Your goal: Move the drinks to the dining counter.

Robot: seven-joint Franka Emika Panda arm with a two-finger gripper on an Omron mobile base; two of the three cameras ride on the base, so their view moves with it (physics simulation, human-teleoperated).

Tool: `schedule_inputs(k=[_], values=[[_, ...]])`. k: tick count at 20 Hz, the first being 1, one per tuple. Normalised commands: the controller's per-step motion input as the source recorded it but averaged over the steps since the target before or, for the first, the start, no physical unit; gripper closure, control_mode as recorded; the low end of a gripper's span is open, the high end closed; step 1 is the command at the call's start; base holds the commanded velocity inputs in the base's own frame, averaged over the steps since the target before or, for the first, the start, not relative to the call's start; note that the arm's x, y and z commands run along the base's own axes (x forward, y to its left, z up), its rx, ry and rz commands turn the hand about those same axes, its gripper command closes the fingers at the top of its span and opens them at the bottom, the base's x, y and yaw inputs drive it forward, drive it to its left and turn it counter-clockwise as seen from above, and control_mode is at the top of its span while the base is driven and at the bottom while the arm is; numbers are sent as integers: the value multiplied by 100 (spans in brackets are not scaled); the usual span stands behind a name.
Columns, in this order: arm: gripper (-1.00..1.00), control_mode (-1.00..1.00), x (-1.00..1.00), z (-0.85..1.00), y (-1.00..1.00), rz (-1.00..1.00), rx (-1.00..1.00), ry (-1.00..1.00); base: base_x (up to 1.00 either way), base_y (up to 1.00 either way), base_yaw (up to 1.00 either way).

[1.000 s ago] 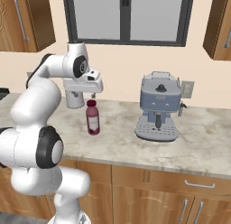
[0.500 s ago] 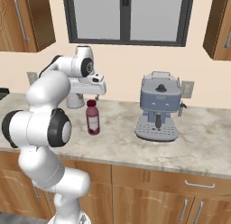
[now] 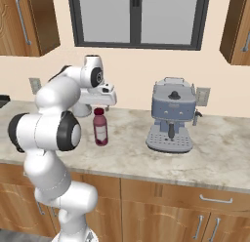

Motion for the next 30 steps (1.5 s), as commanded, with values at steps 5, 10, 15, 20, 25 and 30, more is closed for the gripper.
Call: schedule_inputs(k=[5,10,15,20,25,30], values=[[-100,-100,26,-20,0,0,-4,0,0,0,0],[-100,-100,5,-1,1,0,0,0,0,0,0],[-100,-100,0,-3,0,0,0,0,0,0,0],[-100,-100,0,-7,1,0,0,0,0,0,0],[-100,-100,0,-11,4,0,0,0,0,0,0],[-100,-100,0,-14,3,0,0,0,0,0,0]])
